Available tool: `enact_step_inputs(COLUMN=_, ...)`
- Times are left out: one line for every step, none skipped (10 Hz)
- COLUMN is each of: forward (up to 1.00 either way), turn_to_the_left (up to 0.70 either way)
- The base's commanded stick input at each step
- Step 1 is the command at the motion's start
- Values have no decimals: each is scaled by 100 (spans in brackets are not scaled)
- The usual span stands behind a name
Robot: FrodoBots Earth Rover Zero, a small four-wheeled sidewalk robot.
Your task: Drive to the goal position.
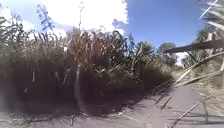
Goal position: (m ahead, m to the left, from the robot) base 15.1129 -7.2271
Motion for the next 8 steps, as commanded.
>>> enact_step_inputs(forward=0, turn_to_the_left=-70)
enact_step_inputs(forward=0, turn_to_the_left=-70)
enact_step_inputs(forward=0, turn_to_the_left=-70)
enact_step_inputs(forward=0, turn_to_the_left=-70)
enact_step_inputs(forward=0, turn_to_the_left=-70)
enact_step_inputs(forward=0, turn_to_the_left=-70)
enact_step_inputs(forward=0, turn_to_the_left=-70)
enact_step_inputs(forward=0, turn_to_the_left=-70)
